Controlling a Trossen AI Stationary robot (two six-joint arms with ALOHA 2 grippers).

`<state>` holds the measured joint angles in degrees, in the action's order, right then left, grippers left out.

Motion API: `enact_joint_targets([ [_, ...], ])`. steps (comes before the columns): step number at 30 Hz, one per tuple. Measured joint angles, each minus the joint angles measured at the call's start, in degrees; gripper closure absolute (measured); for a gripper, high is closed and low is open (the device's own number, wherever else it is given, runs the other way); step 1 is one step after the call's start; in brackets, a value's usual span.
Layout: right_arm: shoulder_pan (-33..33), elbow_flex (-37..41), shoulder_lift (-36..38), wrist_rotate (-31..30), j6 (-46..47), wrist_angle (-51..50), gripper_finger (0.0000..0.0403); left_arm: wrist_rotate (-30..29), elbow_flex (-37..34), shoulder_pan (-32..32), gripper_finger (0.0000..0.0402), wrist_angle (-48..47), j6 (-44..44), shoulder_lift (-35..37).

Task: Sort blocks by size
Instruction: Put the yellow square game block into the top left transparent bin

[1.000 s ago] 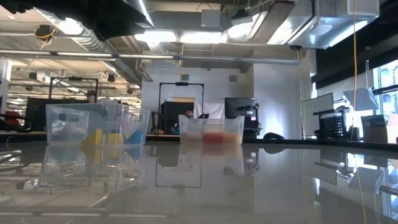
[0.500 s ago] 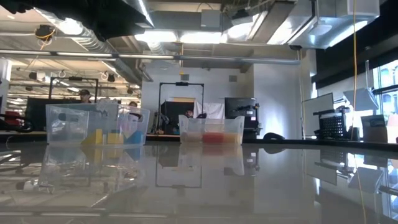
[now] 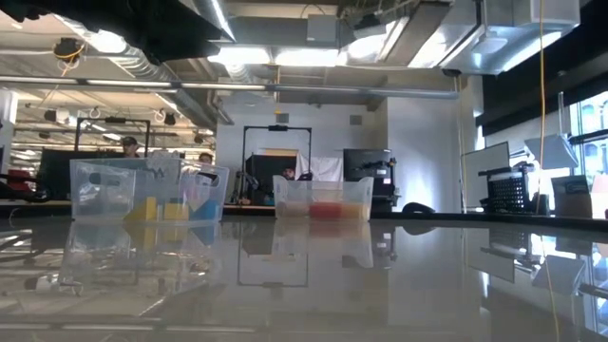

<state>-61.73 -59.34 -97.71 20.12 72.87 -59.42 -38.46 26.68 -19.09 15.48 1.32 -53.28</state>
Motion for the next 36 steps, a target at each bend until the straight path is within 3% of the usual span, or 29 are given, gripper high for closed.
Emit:
enact_joint_targets([
  [14,-0.65,6.04,0.00,-0.08,0.38,10.59,0.0156,0.00,0.00,0.00,0.0180,-0.02,-0.02,0.00],
  [22,-0.64,6.63,0.07,-0.64,0.20,11.80,0.0265,0.00,0.00,0.00,0.0180,-0.06,-0.02,0.00],
  [28,-0.51,6.47,0.09,-0.71,0.10,12.48,0.0271,0.00,0.00,0.00,0.0180,-0.09,-0.04,0.00],
  [32,1.51,4.42,1.13,-3.63,-2.52,12.62,0.0271,0.01,0.00,0.00,0.0180,-0.04,-0.26,0.00],
  [36,5.82,1.48,3.66,-11.59,-8.01,11.12,0.0271,0.00,0.00,0.00,0.0180,0.17,-0.50,0.00],
])
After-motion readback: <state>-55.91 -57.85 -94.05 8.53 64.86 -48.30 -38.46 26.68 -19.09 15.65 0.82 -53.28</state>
